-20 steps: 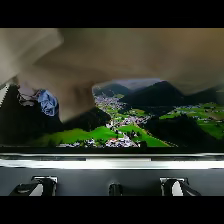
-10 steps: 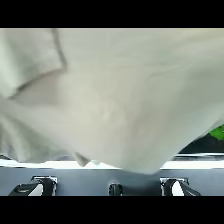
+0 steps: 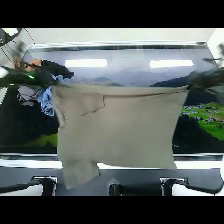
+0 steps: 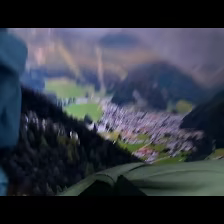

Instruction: Fold the shirts.

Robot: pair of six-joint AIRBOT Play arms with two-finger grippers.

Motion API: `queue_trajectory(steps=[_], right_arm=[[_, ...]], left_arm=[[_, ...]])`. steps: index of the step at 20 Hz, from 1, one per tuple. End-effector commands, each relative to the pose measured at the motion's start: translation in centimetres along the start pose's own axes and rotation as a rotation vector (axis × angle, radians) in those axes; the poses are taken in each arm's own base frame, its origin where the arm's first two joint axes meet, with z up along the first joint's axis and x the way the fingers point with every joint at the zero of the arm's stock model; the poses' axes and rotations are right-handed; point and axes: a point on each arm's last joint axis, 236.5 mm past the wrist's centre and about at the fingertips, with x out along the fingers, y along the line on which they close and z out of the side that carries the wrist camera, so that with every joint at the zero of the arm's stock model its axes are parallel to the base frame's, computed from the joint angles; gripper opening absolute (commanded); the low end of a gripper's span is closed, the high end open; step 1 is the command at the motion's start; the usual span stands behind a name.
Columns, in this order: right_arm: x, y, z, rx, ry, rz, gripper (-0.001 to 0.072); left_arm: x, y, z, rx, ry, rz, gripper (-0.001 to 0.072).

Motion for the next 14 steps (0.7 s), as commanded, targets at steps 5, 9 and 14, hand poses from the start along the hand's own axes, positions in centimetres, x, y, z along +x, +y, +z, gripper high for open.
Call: queue_trajectory(steps=[5,9,14], right_arm=[[10.3,0.2,9.4,0.133,-0.313,0.019,0.0043],[10.3,0.2,4.6,0.05,-0.101,-0.01,0.0045],[9.4,-1.7,-7.1,-0.057,0.364,-0.072,0.0045]], left_arm=[[10.7,2.8,5.7,-0.156,-0.197,-0.106,0.0024],[10.2,2.6,2.7,-0.139,-0.059,-0.14,0.0024],[7.8,6.8,-8.4,-0.095,0.407,-0.019,0.0024]])
